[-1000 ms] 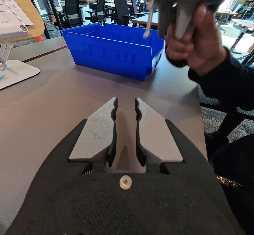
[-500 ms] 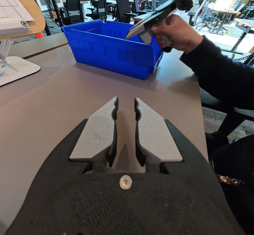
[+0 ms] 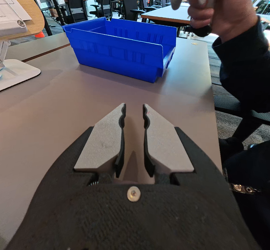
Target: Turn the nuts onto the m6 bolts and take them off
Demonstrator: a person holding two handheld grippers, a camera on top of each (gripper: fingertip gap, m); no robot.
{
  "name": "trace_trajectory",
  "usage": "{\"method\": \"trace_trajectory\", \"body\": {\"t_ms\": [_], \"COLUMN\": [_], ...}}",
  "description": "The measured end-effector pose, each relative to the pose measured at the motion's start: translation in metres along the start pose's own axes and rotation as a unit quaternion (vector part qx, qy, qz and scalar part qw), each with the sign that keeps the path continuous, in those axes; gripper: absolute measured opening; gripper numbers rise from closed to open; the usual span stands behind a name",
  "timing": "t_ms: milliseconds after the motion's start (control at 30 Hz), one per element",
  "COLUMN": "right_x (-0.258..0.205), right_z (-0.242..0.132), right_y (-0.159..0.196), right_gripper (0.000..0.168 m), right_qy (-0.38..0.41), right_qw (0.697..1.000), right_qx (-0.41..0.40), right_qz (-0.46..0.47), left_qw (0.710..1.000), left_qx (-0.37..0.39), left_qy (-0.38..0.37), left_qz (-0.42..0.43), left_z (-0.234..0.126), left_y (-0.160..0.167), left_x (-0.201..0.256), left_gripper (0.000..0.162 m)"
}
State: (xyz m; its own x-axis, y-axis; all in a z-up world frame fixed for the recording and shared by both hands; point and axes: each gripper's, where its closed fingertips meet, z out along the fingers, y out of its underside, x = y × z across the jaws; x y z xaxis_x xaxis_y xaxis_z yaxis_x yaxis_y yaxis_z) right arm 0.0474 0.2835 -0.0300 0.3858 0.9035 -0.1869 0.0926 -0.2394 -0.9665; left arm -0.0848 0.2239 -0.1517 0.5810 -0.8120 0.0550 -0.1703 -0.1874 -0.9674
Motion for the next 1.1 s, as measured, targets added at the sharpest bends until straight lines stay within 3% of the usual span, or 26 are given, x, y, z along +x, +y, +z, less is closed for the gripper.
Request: {"method": "trace_trajectory", "body": {"t_ms": [133, 333, 433, 500, 567, 700, 800, 900, 967, 1033, 1100], "right_x": [-0.058, -0.068, -0.053, -0.053, -0.051, -0.047, -0.048, -0.046, -0.048, -0.049, -0.048], "right_z": [0.048, 0.123, 0.134, 0.133, 0.131, 0.132, 0.130, 0.129, 0.129, 0.131, 0.131], "right_y": [0.030, 0.097, 0.123, 0.117, 0.114, 0.121, 0.120, 0.119, 0.119, 0.120, 0.121], "right_gripper": [0.057, 0.055, 0.056, 0.052, 0.051, 0.052, 0.052, 0.052, 0.052, 0.052, 0.052], "right_qy": [-0.070, -0.050, -0.021, -0.017, -0.007, -0.005, -0.015, -0.016, -0.021, -0.025, -0.021], "right_qw": [0.996, 0.993, 0.989, 0.991, 0.990, 0.989, 0.991, 0.991, 0.991, 0.991, 0.990], "right_qx": [-0.052, -0.087, -0.122, -0.099, -0.094, -0.108, -0.105, -0.104, -0.105, -0.109, -0.109], "right_qz": [-0.038, -0.068, -0.076, -0.088, -0.102, -0.096, -0.082, -0.082, -0.079, -0.079, -0.085], "left_qw": [1.000, 1.000, 1.000, 1.000, 0.997, 0.989, 0.978, 0.981, 0.974, 0.949, 0.929], "left_qx": [-0.006, -0.001, 0.004, 0.005, 0.010, 0.033, 0.030, 0.089, 0.062, -0.006, -0.060], "left_qy": [-0.002, -0.007, -0.013, -0.021, -0.076, -0.145, -0.209, -0.172, -0.219, -0.315, -0.363], "left_qz": [0.002, -0.005, -0.005, -0.004, 0.011, 0.023, 0.000, -0.016, -0.002, -0.003, -0.040], "left_z": [0.001, 0.000, -0.001, -0.002, -0.012, -0.081, -0.156, -0.208, -0.233, -0.265, -0.296], "left_y": [0.002, 0.000, 0.000, -0.001, -0.007, -0.055, -0.078, -0.110, -0.105, -0.077, -0.042], "left_x": [0.000, -0.003, -0.004, -0.006, -0.020, -0.043, -0.068, -0.051, -0.063, -0.094, -0.111], "left_gripper": [0.021, 0.022, 0.022, 0.023, 0.025, 0.028, 0.030, 0.021, 0.022, 0.026, 0.034]}}
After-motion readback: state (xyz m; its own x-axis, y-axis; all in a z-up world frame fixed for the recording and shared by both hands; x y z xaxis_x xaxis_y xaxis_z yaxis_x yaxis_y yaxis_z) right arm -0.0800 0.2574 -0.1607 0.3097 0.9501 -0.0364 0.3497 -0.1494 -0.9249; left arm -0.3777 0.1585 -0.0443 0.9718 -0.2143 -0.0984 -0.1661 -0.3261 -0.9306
